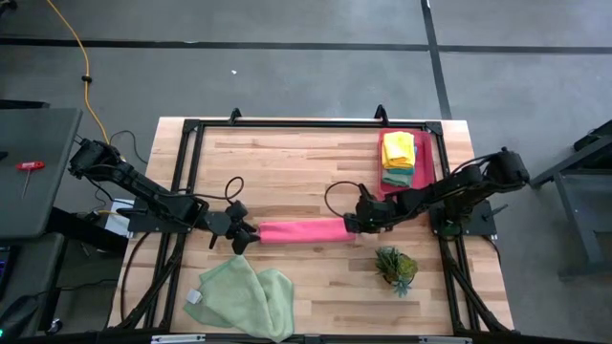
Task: Fold microfiber towels
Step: Fold the pink microfiber cloth
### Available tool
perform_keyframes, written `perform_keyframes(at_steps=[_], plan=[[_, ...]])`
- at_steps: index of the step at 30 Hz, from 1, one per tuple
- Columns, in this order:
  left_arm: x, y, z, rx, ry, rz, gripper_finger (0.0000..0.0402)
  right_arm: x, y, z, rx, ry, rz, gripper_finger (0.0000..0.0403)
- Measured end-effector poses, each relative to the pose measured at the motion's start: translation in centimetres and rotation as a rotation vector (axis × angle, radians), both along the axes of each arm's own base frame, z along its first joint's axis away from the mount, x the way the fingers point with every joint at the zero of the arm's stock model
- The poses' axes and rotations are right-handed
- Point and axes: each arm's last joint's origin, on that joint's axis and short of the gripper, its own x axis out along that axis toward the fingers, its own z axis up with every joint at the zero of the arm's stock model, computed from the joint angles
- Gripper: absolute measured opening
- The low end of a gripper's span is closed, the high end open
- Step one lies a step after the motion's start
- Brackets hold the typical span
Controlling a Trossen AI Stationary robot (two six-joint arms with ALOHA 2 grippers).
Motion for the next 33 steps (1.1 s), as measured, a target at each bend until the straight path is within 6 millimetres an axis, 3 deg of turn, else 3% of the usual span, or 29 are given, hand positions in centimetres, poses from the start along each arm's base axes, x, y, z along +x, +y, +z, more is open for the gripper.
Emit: perform_keyframes(at_steps=[10,24,28,33], plan=[[0.0,0.1,0.0,0.018,-0.004,0.018,0.0194,0.5,-0.1,0.2,0.01,-0.046,-0.105,0.019],[0.0,0.1,0.0,0.02,0.003,0.017,0.0194,0.6,0.0,-1.1,-0.013,0.006,-0.017,0.0183],[0.0,0.1,0.0,0.032,0.004,0.007,0.0194,0.5,0.0,-1.2,-0.032,0.015,0.017,0.0137],[0.0,0.1,0.0,0.043,0.003,0.003,0.0194,0.3,-0.4,-1.1,-0.051,0.025,0.066,0.0027]])
